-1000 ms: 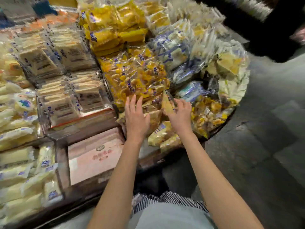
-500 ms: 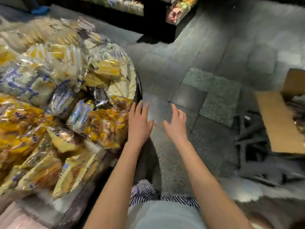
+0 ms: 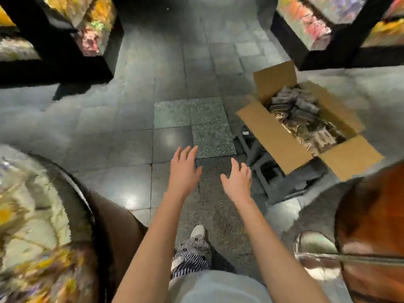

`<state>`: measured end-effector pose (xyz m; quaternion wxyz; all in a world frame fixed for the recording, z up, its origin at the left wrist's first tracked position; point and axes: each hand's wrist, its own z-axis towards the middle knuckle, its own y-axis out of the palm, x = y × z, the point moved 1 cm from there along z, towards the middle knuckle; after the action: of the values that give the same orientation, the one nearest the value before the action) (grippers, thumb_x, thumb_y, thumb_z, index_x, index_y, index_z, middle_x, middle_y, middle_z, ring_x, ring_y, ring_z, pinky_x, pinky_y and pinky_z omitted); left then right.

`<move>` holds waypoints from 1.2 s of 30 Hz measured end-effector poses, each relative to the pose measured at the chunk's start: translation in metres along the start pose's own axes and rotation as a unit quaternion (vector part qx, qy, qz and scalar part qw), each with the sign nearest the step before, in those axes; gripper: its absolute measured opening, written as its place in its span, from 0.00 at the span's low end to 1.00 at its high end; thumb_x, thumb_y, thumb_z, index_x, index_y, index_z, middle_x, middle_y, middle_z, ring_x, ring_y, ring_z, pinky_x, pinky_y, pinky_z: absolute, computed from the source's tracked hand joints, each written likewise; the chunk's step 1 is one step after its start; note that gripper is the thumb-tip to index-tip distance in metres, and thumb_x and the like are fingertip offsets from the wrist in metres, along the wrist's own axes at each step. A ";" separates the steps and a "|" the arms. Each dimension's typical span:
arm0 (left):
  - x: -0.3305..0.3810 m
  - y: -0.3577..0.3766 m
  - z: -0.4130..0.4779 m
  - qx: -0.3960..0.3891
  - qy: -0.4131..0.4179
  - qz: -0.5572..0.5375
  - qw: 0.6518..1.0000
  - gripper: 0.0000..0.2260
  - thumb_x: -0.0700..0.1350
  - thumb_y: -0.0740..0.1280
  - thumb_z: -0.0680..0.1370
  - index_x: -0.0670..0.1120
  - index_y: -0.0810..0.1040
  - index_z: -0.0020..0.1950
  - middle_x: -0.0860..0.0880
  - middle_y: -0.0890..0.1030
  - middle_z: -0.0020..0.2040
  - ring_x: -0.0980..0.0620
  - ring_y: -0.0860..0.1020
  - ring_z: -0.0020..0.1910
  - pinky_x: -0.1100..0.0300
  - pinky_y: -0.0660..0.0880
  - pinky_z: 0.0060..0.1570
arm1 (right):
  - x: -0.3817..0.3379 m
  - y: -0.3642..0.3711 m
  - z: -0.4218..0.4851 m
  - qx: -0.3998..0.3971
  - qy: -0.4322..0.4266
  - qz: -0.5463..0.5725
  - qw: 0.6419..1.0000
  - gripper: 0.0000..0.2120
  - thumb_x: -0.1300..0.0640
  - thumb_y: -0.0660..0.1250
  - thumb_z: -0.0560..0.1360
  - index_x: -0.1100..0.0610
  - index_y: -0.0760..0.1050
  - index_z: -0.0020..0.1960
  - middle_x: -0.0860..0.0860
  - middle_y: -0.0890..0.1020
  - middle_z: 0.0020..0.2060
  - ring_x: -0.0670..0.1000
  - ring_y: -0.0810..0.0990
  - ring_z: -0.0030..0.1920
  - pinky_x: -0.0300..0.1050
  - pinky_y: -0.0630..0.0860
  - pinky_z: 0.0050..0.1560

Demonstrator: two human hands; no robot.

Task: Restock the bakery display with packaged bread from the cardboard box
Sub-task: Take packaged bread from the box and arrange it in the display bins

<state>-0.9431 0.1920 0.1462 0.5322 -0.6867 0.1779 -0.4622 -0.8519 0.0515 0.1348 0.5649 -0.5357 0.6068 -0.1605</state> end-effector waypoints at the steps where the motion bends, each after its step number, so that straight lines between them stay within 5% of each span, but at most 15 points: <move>1: 0.004 0.001 0.023 -0.006 0.013 -0.001 1.000 0.30 0.48 0.65 0.80 0.46 0.57 0.79 0.43 0.63 0.77 0.41 0.56 0.78 0.50 0.49 0.77 | -0.001 -0.006 0.015 0.004 0.019 0.012 1.000 0.30 0.51 0.61 0.82 0.53 0.53 0.79 0.58 0.54 0.78 0.60 0.49 0.78 0.59 0.54 0.75; 18: 0.137 0.086 0.248 -0.202 0.156 -0.029 0.966 0.28 0.48 0.64 0.82 0.46 0.57 0.79 0.45 0.62 0.78 0.42 0.52 0.78 0.50 0.49 0.76 | 0.096 -0.095 0.196 0.068 0.252 0.140 0.955 0.31 0.48 0.61 0.81 0.54 0.53 0.79 0.61 0.58 0.76 0.64 0.54 0.76 0.60 0.57 0.74; 25: 0.226 0.125 0.362 -0.234 0.156 -0.021 0.959 0.26 0.44 0.63 0.82 0.43 0.59 0.78 0.41 0.65 0.75 0.40 0.58 0.75 0.48 0.53 0.75 | 0.148 -0.163 0.311 0.092 0.293 0.168 0.937 0.31 0.50 0.63 0.81 0.54 0.54 0.79 0.59 0.57 0.77 0.62 0.55 0.77 0.59 0.57 0.75; 31: 0.308 0.166 0.439 -0.258 0.119 -0.087 0.955 0.27 0.44 0.63 0.82 0.49 0.59 0.79 0.45 0.63 0.77 0.44 0.56 0.77 0.48 0.56 0.74 | 0.199 -0.221 0.392 0.118 0.314 0.187 0.923 0.28 0.51 0.63 0.81 0.54 0.58 0.77 0.57 0.63 0.75 0.59 0.59 0.75 0.57 0.64 0.72; 36: 0.328 0.195 0.476 -0.299 0.088 -0.103 0.944 0.26 0.45 0.64 0.82 0.51 0.60 0.78 0.46 0.65 0.76 0.47 0.61 0.75 0.51 0.61 0.72 | 0.220 -0.227 0.420 0.088 0.339 0.222 0.910 0.31 0.47 0.64 0.80 0.52 0.56 0.78 0.56 0.64 0.76 0.58 0.71 0.70 0.62 0.73 0.65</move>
<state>-0.3349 0.1477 0.1145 0.2338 -0.7854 0.2824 -0.4987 -0.3385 -0.0439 0.0736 0.3912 -0.2482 0.8486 -0.2555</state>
